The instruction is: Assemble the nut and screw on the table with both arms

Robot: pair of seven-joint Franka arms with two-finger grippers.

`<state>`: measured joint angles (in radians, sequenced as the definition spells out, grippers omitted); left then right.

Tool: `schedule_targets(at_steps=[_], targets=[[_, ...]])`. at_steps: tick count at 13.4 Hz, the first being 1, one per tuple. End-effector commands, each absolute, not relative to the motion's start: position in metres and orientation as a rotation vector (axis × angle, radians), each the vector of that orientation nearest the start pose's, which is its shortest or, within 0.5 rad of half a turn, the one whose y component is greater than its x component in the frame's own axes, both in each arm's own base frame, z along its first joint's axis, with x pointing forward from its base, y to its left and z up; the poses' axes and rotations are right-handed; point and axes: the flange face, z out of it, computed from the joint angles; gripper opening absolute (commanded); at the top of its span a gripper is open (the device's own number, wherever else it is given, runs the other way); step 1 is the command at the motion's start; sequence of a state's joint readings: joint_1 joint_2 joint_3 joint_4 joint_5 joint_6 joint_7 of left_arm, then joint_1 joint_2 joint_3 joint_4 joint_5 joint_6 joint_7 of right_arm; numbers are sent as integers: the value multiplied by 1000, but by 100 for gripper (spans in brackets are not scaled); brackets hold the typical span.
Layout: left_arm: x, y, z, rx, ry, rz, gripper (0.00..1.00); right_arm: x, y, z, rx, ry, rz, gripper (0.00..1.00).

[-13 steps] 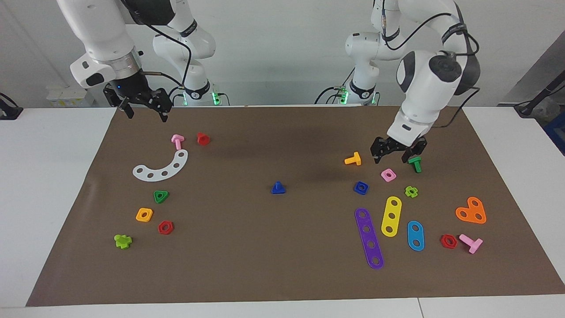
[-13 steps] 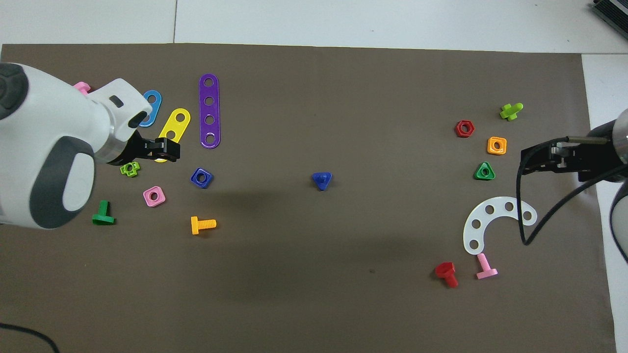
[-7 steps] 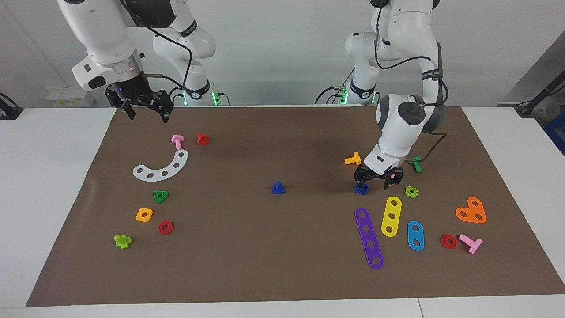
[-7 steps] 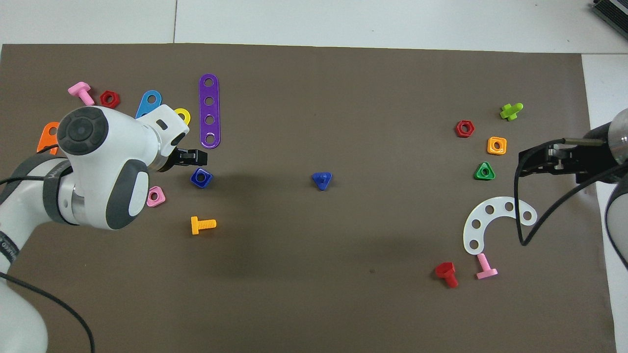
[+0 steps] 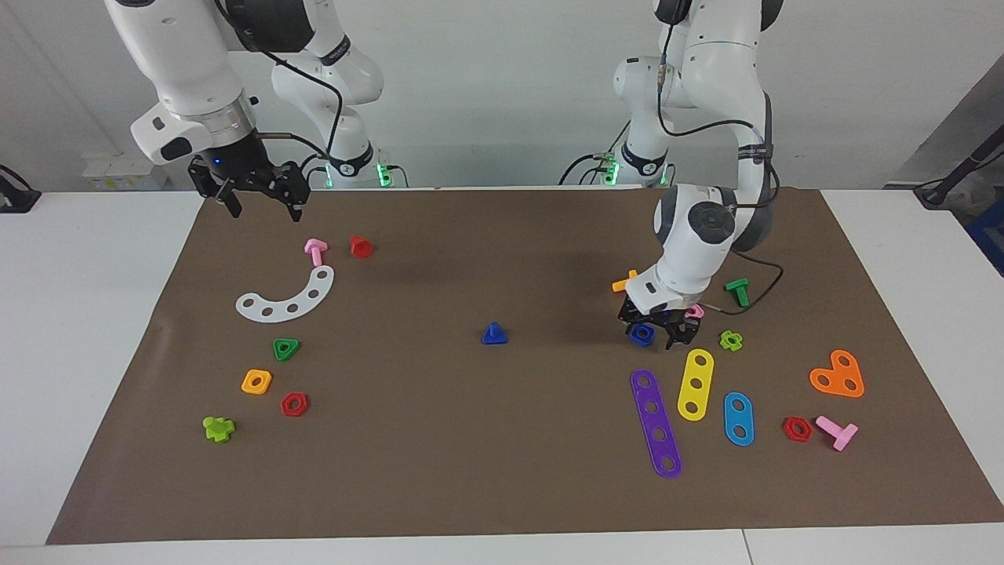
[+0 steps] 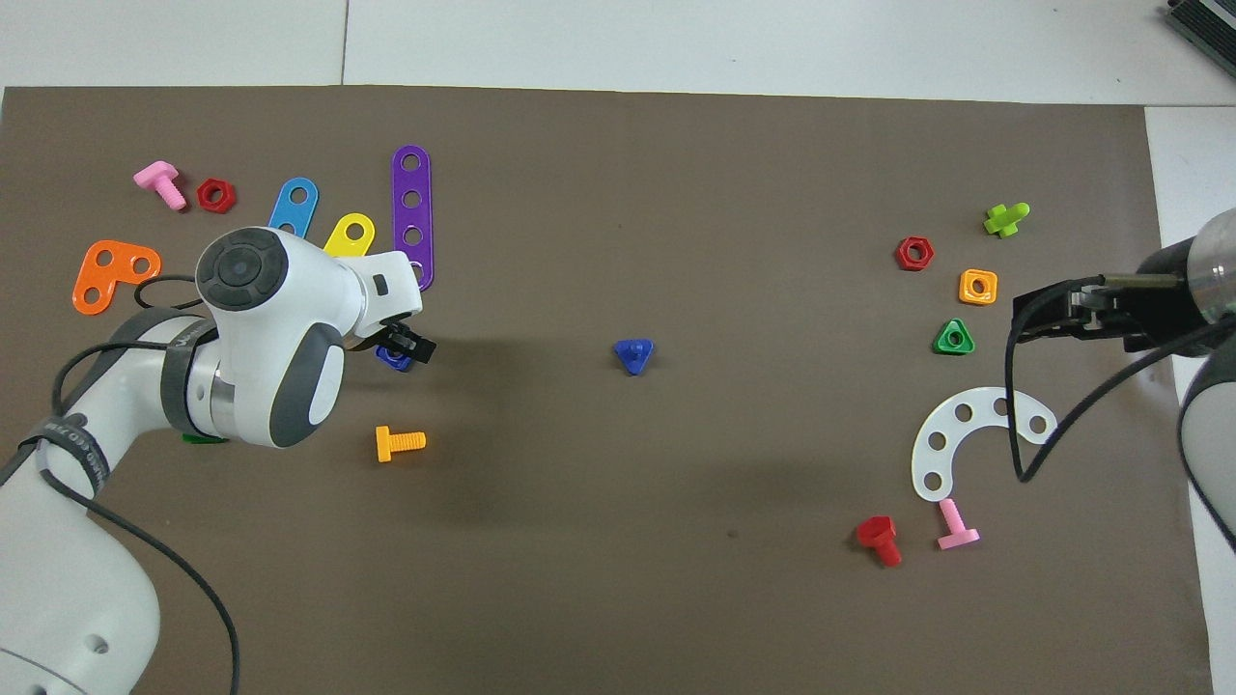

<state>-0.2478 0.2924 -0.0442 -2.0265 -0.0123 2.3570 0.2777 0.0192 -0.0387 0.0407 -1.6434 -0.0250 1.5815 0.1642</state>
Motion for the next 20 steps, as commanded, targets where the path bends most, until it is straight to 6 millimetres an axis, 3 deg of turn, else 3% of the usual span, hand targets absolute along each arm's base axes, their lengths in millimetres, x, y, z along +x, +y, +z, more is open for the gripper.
schedule_targets(at_steps=[1,6,8,10,11,14,17,20], targets=[[562,-170,299,-2985,1009,-47,87,532,31,614,-3141,126,2,100],[556,-165,293,-2942,1126,-13,77,532,31,612,-3142,121,5,100],[556,-165,294,-2941,1128,-11,55,532,32,613,-3142,121,5,100],[556,-166,294,-2943,1124,-8,23,531,33,612,-3142,116,7,100],[556,-165,294,-2947,1115,-4,2,531,33,612,-3142,116,7,100],[565,-162,302,-3002,965,-15,0,531,33,612,-3143,95,7,100],[578,-177,322,-3176,533,-32,0,531,35,612,-3098,46,12,100],[578,-241,346,-3235,197,-41,0,531,37,612,-3098,51,12,100]])
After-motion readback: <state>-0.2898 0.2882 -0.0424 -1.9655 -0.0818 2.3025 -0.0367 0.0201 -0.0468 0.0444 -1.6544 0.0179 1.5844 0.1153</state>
